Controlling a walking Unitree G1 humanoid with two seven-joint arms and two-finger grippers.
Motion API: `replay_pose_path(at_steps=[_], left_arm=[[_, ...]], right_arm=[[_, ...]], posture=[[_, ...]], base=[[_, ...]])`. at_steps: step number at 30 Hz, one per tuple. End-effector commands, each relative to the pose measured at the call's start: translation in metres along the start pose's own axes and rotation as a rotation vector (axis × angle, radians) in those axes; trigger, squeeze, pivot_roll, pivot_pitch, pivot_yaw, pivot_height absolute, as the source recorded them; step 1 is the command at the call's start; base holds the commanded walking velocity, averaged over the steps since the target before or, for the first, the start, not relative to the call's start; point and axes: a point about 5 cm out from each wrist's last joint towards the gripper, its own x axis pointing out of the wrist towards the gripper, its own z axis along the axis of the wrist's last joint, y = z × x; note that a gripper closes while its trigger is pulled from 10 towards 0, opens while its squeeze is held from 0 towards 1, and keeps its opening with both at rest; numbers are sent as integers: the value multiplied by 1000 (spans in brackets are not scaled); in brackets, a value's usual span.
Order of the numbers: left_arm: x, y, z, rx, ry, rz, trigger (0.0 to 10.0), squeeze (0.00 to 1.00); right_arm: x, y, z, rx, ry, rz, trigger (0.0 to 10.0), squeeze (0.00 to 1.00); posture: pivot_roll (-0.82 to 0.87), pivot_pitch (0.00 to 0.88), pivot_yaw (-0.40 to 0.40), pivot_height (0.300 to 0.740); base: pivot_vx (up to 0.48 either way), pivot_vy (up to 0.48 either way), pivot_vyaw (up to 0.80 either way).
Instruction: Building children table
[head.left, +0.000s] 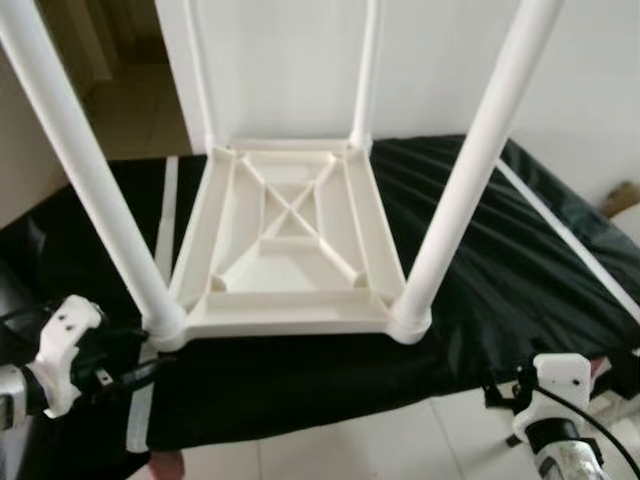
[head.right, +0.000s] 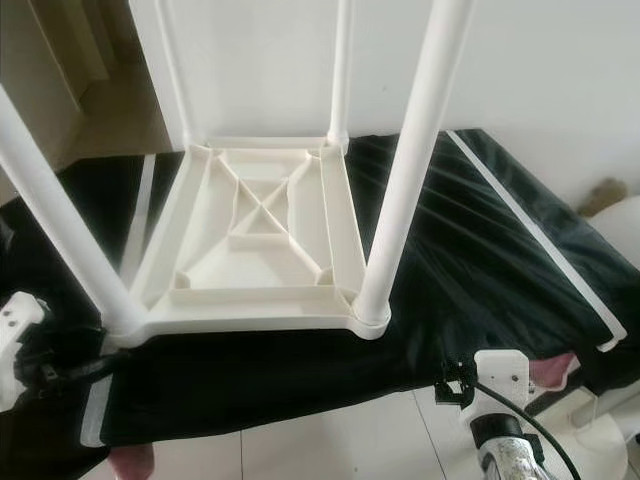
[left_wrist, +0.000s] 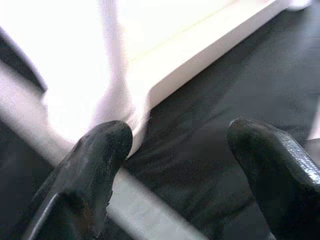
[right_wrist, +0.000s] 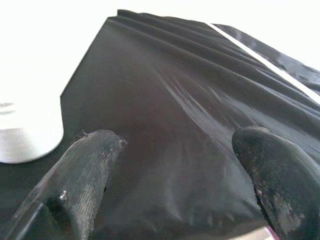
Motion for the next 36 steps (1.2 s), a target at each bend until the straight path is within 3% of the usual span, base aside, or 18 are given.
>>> replay_pose_path(at_steps=[1, 2, 3, 4, 5, 6, 8, 9, 12, 15, 17, 18, 21, 23, 25, 27, 32, 36], left_arm=[[22, -25, 0, -23, -23, -147, 10000, 0], [30, -34, 0, -33, -32, -185, 10000, 0], [30, -34, 0, -33, -32, -185, 10000, 0], [39, -47, -3, -45, -31, -238, 10000, 0], [39, -47, -3, -45, -31, -238, 10000, 0], [48, -61, -6, -51, -33, -305, 10000, 0], [48, -61, -6, -51, -33, -305, 10000, 0], [61, -81, -7, -68, -53, -403, 10000, 0], [70, -93, -5, -96, -83, -462, 10000, 0], [75, -95, -3, -110, -99, -461, 10000, 0], [81, -95, -1, -109, -121, -439, 10000, 0], [101, -88, 13, -81, -201, -305, 10000, 0], [109, -84, 21, -78, -242, -243, 10000, 0], [124, -82, 42, -52, -333, -135, 10000, 0], [124, -82, 42, -52, -333, -135, 10000, 0], [136, -83, 62, -34, -413, -47, 10000, 0], [137, -81, 75, -29, -464, 10, 10000, 0], [132, -66, 75, 32, -433, 105, 10000, 0]], right_arm=[[1, 1, 0, 0, -8, 27, 10000, 0], [1, 4, 1, 4, -13, 47, 10000, 0], [1, 4, 1, 4, -13, 47, 10000, 0], [-1, 10, 2, 18, -13, 99, 10000, 0], [-1, 10, 2, 18, -13, 99, 10000, 0], [-3, 20, 3, 27, -9, 181, 10000, 0], [-3, 20, 3, 27, -9, 181, 10000, 0], [-7, 33, 5, 43, 3, 296, 10000, 0], [-7, 37, 6, 46, 3, 345, 10000, 0], [-6, 37, 7, 51, 1, 351, 10000, 0], [-4, 37, 9, 46, -9, 358, 10000, 0], [2, 38, 15, 38, -36, 381, 10000, 0], [5, 39, 18, 34, -50, 391, 10000, 0], [11, 41, 24, 29, -77, 397, 10000, 0], [11, 41, 24, 29, -77, 397, 10000, 0], [16, 44, 27, 34, -94, 391, 10000, 0], [19, 48, 27, 45, -97, 395, 10000, 0], [19, 52, 27, 63, -92, 418, 10000, 0]], posture=[[14, 0, -8, 740], [14, 0, -8, 740], [14, 0, -8, 740], [11, 0, -3, 740], [11, 0, -3, 740], [5, 0, 1, 740], [5, 0, 1, 740], [2, 0, 5, 740], [-1, 0, 5, 740], [-5, 0, 7, 740], [-5, 0, 7, 740], [-10, 0, 10, 740], [-10, 0, 10, 740], [-7, 0, 11, 740], [-7, 0, 11, 740], [-7, 0, 11, 740], [-14, 0, 15, 740], [-14, 0, 16, 740]], base=[[0, 0, 0], [0, 0, 0], [0, 0, 0], [0, 0, 0], [0, 0, 0], [0, 0, 0], [0, 0, 0], [0, 0, 0], [0, 0, 0], [0, 0, 0], [0, 0, 0], [0, 0, 0], [0, 0, 0], [0, 0, 0], [0, 0, 0], [0, 0, 0], [0, 0, 0], [0, 0, 0]])
